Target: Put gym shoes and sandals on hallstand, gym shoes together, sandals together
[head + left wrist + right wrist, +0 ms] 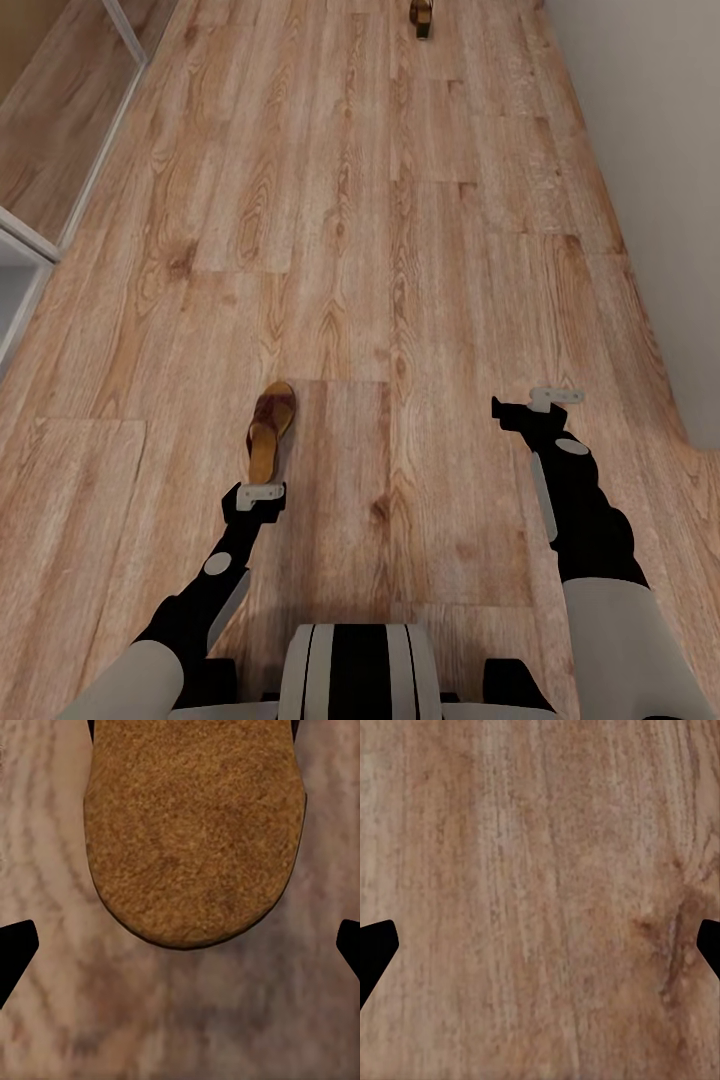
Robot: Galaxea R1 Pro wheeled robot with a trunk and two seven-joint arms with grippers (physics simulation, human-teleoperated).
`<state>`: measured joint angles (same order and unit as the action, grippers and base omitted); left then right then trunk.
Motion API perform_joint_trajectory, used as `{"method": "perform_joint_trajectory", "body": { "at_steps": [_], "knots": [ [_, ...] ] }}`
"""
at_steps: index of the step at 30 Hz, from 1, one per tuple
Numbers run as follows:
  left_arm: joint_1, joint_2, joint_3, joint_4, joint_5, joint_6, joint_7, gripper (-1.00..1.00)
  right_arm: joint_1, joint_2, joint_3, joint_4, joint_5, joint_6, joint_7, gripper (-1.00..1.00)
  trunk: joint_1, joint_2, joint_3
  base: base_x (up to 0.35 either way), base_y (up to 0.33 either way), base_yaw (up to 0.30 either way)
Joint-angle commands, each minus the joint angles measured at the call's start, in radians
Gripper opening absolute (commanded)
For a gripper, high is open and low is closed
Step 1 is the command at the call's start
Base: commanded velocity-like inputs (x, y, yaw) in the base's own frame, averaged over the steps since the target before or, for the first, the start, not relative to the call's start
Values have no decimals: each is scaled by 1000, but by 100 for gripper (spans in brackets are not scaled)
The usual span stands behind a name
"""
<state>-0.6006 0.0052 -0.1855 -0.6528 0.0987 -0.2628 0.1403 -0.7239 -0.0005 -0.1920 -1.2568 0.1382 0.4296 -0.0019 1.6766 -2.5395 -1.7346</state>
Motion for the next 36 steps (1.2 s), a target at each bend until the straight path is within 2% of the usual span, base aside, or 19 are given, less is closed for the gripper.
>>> {"method": "perform_joint_trajectory", "body": {
  "at_steps": [1,10,11,36],
  "knots": [
    [-1,1,-7,1,10,-4,7,100,0,0,0,-1,9,6,0,100,0,0,0,43,0,0],
    [-1,1,-8,1,11,-18,7,100,-1,0,0,-2,9,6,1,100,0,0,0,83,0,0],
    [-1,1,-8,1,11,-19,8,-100,0,-1,0,-2,9,6,1,100,0,0,0,9,0,0],
    [-1,2,-6,-3,12,-20,8,-100,0,0,0,-3,9,6,-2,100,0,0,0,1,0,0]
  ]
}}
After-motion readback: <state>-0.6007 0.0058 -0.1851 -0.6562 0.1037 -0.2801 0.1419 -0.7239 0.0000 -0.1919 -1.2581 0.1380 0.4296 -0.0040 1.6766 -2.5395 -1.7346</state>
